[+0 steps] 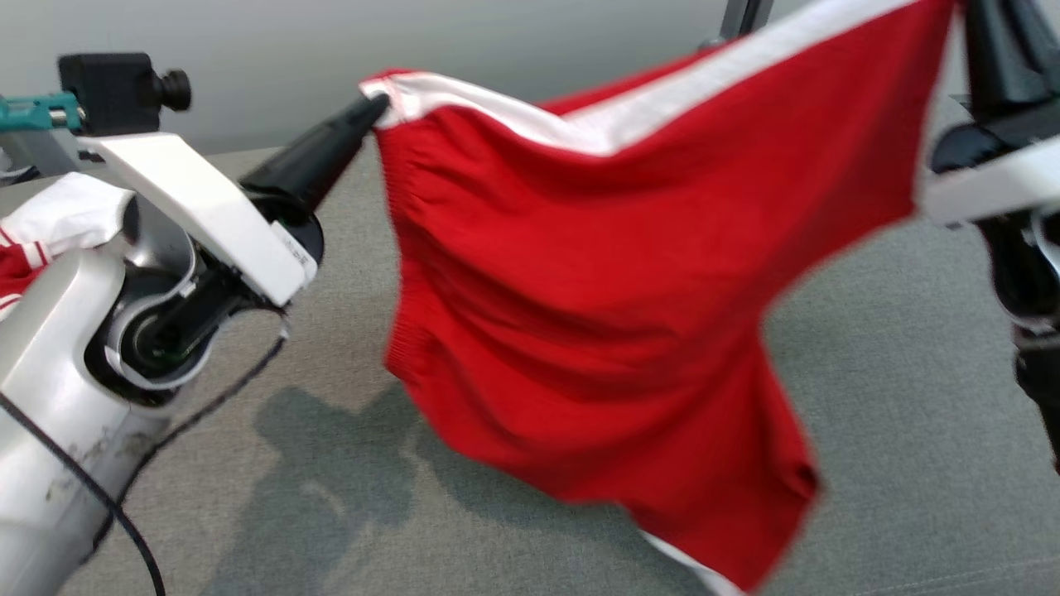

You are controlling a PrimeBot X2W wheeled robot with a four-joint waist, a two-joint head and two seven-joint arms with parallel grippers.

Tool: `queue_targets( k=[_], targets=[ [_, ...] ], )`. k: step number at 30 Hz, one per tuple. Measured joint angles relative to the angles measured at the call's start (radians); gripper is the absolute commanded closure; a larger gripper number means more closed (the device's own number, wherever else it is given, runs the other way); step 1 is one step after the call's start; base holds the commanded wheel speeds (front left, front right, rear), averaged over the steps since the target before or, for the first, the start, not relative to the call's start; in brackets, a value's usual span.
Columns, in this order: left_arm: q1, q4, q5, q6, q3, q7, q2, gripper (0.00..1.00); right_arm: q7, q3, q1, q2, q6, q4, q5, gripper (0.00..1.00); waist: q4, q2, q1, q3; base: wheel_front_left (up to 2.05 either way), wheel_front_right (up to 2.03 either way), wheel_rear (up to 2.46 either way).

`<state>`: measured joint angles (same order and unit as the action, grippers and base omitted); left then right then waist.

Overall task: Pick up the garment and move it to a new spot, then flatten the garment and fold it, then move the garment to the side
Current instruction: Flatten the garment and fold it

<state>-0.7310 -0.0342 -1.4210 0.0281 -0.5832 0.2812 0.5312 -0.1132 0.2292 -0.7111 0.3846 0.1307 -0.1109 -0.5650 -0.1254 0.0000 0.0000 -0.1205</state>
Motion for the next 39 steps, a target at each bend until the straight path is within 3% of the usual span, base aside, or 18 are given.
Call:
queue_targets(
  k=[3, 6, 10, 16, 24, 32, 33, 35, 36, 38, 39],
  targets=[
    [-0.149, 0.255, 0.272, -0.067, -0.054, -0.135, 0.0, 1.0, -0.042, 0.118, -0.219, -0.078, 0.0, -0.281, -0.015, 1.0, -0.029, 0.0, 0.0, -0.021, 0.0, 0.0, 0.0],
    [-0.332, 0.434, 0.477, -0.108, -0.078, -0.33, -0.03, 1.0, -0.131, 0.097, -0.437, -0.123, 0.0, -0.472, 0.036, 1.0, -0.061, 0.0, 0.0, -0.032, 0.0, 0.0, 0.0],
    [-0.468, 0.548, 0.599, -0.149, -0.128, -0.486, -0.075, 1.0, -0.144, 0.012, -0.554, -0.127, 0.0, -0.464, 0.121, 1.0, -0.081, 0.0, 0.0, -0.046, 0.0, 0.0, 0.0],
    [-0.378, 0.639, 0.715, -0.152, -0.236, -0.537, -0.068, 1.0, -0.147, 0.119, -0.364, -0.159, 0.0, -0.515, 0.156, 1.0, -0.097, 0.0, 0.0, -0.118, 0.0, 0.0, 0.0],
    [-0.063, 0.693, 0.779, -0.155, -0.131, -0.537, -0.18, 1.0, -0.147, 0.11, -0.119, -0.174, 0.0, -0.534, 0.143, 1.0, -0.127, 0.0, 0.0, -0.248, 0.0, 0.0, 0.0],
    [0.128, 0.634, 0.892, -0.158, -0.004, -0.537, -0.204, 1.0, -0.146, 0.038, 0.092, -0.192, 0.0, -0.483, 0.12, 1.0, -0.111, 0.0, 0.0, -0.25, 0.0, 0.0, 0.0],
    [0.136, 0.63, 0.9, -0.158, 0.011, -0.537, -0.207, 1.0, -0.146, 0.046, 0.098, -0.196, 0.0, -0.486, 0.11, 0.89, -0.105, 0.0, 0.0, -0.247, 0.0, 0.0, 0.0],
    [0.143, 0.621, 0.917, -0.158, 0.039, -0.537, -0.217, 1.0, -0.146, 0.07, 0.098, -0.21, 0.0, -0.495, 0.087, 0.52, -0.091, 0.0, 0.0, -0.243, 0.0, 0.0, 0.0],
    [0.145, 0.616, 0.93, -0.158, 0.046, -0.537, -0.222, 1.0, -0.146, 0.081, 0.097, -0.221, 0.0, -0.504, 0.079, 0.07, -0.085, 0.0, -0.0001, -0.242, 0.0, 0.0, 0.0],
    [0.145, 0.604, 0.949, -0.158, 0.055, -0.537, -0.232, 1.0, -0.146, 0.108, 0.086, -0.236, 0.0, -0.534, 0.072, 0.01, -0.074, 0.0, 0.0, -0.245, 0.0, 0.0, 0.0],
    [0.145, 0.598, 0.953, -0.158, 0.055, -0.537, -0.235, 1.0, -0.146, 0.12, 0.074, -0.244, 0.0, -0.555, 0.067, 0.02, -0.069, 0.0, 0.0, -0.248, 0.0, 0.0, 0.0]
  ],
)
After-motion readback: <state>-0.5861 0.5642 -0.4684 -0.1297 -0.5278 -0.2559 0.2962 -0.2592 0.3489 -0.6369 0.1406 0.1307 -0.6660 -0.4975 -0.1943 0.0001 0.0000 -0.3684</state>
